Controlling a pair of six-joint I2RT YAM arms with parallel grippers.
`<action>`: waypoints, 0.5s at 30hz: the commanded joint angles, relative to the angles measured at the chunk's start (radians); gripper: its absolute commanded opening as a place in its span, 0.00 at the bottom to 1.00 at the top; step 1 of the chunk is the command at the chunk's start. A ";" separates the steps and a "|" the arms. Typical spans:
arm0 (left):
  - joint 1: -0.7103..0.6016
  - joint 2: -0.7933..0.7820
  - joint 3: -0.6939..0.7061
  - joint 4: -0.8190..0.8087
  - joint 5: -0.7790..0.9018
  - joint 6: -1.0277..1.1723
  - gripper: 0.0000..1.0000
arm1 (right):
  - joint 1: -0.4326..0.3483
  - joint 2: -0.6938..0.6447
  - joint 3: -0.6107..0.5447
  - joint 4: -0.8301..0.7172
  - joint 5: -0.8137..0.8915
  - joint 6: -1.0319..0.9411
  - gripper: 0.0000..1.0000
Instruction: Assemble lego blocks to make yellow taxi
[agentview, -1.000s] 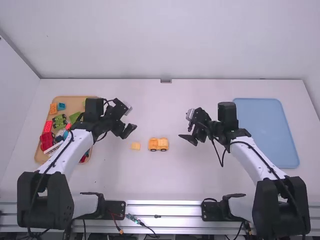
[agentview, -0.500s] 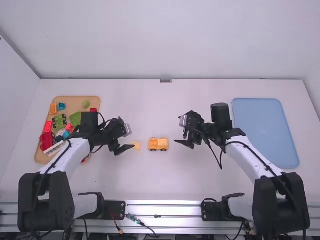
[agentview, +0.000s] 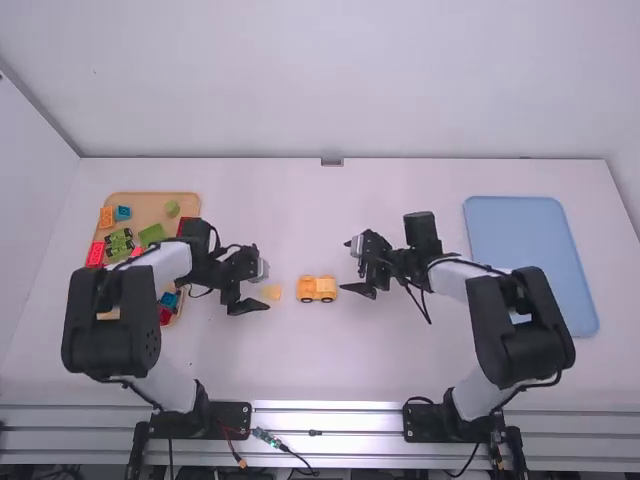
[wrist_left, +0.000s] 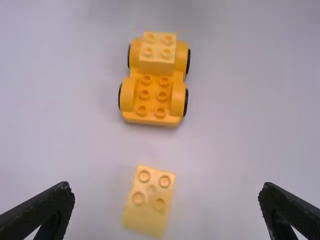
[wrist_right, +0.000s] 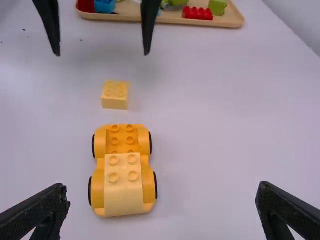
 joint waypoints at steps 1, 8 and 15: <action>0.005 0.057 0.024 0.015 -0.007 0.106 0.99 | 0.044 0.046 -0.005 0.011 0.038 -0.002 0.99; -0.003 0.110 0.040 0.075 0.021 0.114 0.99 | 0.080 0.155 -0.005 0.122 0.051 0.042 0.99; -0.003 0.110 0.016 0.131 0.037 0.109 0.99 | 0.104 0.230 -0.005 0.165 0.042 0.081 0.99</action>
